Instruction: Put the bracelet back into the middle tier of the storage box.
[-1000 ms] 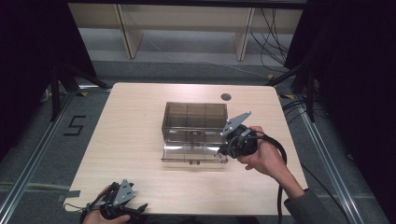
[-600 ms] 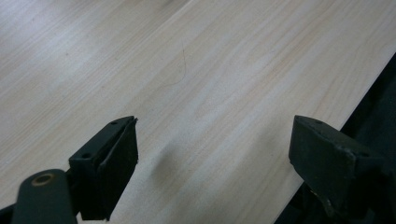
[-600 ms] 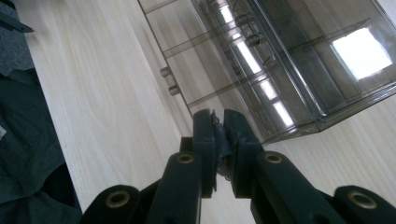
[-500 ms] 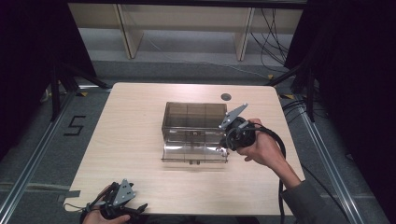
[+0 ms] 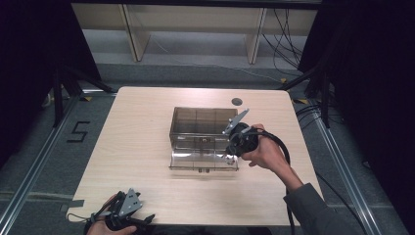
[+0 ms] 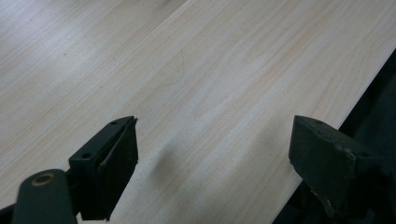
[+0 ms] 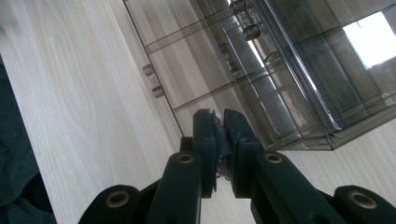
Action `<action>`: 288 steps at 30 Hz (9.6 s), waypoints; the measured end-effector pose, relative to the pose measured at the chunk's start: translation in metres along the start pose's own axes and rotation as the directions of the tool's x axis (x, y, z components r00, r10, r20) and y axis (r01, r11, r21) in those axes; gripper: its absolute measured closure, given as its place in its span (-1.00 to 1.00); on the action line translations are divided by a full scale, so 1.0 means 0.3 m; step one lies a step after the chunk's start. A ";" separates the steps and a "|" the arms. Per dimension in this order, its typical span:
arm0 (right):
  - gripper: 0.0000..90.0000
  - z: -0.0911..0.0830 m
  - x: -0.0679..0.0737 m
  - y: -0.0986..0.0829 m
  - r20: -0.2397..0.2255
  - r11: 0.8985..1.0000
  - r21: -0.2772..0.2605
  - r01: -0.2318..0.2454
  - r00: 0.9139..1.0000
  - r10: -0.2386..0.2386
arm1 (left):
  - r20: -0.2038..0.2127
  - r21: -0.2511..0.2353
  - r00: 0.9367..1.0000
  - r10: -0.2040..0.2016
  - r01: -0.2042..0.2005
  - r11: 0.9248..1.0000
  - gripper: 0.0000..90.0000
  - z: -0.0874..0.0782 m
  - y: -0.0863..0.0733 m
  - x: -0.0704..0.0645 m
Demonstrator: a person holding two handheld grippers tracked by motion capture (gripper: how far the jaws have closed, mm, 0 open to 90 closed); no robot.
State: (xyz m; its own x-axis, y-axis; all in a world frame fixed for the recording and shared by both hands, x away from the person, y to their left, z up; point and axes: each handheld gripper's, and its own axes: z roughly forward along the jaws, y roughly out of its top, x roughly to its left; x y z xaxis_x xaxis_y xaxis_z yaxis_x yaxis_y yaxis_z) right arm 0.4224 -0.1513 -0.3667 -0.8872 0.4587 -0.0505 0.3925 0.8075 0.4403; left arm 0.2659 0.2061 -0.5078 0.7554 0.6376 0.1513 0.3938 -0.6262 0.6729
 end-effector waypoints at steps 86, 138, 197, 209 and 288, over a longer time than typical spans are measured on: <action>-0.43 0.096 -0.001 -0.104 0.020 0.979 -0.102 -0.177 0.983 0.180 | 0.004 0.004 1.000 -0.002 0.002 1.000 -0.65 0.002 -0.001 0.001; -0.51 0.067 0.094 -0.256 0.014 0.946 -0.260 -0.192 0.979 0.202 | 0.002 0.003 1.000 -0.029 0.029 1.000 -0.66 0.006 -0.001 -0.006; -0.53 0.131 0.163 -0.387 -0.006 0.915 -0.316 -0.250 0.965 0.261 | 0.004 0.008 1.000 -0.002 0.002 1.000 -0.66 0.005 0.001 -0.007; -0.55 0.133 0.183 -0.432 -0.015 0.910 -0.320 -0.264 0.962 0.274 | 0.005 0.009 1.000 -0.004 0.004 1.000 -0.66 0.005 0.000 -0.008; -0.63 0.154 0.277 -0.672 -0.036 0.881 -0.282 -0.381 0.921 0.387 | 0.013 0.010 1.000 -0.021 0.021 1.000 -0.66 0.007 0.000 -0.013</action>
State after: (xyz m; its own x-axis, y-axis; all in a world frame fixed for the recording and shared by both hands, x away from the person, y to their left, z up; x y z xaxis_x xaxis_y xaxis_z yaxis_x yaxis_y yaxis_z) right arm 0.2807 -0.2588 -0.5010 -0.6744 0.7217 0.1560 0.6151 0.4322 0.6594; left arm 0.2640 0.2026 -0.5099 0.7537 0.6448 0.1273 0.4151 -0.6171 0.6685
